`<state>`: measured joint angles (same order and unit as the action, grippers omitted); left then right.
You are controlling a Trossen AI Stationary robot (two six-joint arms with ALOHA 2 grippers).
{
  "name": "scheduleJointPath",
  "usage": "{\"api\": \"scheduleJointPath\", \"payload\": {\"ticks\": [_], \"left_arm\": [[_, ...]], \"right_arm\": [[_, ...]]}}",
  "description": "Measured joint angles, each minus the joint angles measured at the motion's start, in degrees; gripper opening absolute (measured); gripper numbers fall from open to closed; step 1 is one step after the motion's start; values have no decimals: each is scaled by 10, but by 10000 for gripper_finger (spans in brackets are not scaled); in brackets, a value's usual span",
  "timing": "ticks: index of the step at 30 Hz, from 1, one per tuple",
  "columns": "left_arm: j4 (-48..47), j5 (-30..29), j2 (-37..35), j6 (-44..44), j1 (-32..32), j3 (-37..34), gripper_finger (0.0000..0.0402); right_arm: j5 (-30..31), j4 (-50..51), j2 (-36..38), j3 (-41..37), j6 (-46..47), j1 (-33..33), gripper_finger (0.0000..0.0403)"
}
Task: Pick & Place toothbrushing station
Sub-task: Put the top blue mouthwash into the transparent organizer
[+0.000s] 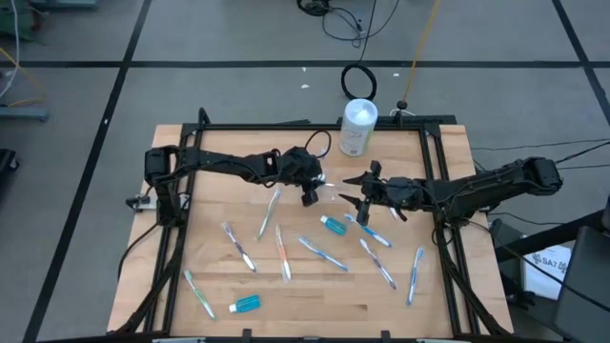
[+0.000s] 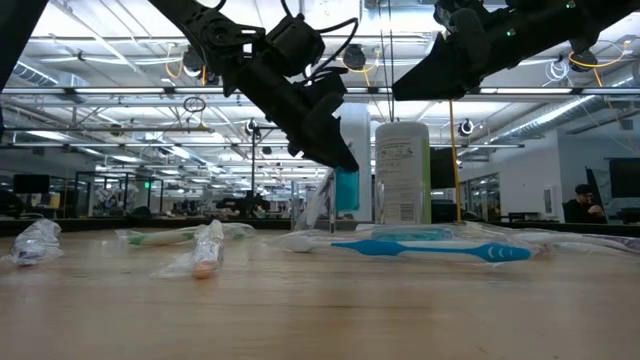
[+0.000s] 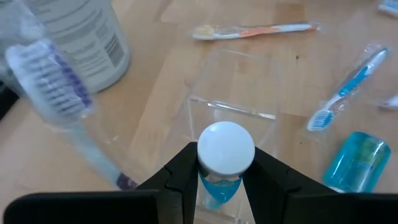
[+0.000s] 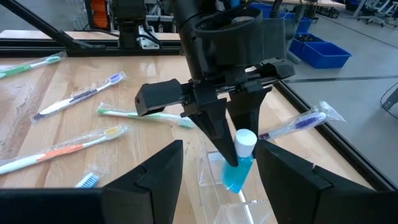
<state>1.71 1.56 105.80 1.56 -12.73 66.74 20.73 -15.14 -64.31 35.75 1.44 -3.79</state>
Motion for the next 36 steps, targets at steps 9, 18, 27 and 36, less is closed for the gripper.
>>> {"api": "scheduleJointPath", "payload": {"ticks": [9,18,27,36], "left_arm": [[-2,-1,0,-38,-12,0,108],[-2,-1,0,-45,-6,0,108],[-124,-14,-9,-4,5,116,108],[-180,-9,9,-12,-12,137,108]], "right_arm": [[0,0,0,0,1,0,196],[0,-9,0,0,11,0,196],[0,-9,0,0,10,0,196],[0,-9,0,0,9,0,196]]}}
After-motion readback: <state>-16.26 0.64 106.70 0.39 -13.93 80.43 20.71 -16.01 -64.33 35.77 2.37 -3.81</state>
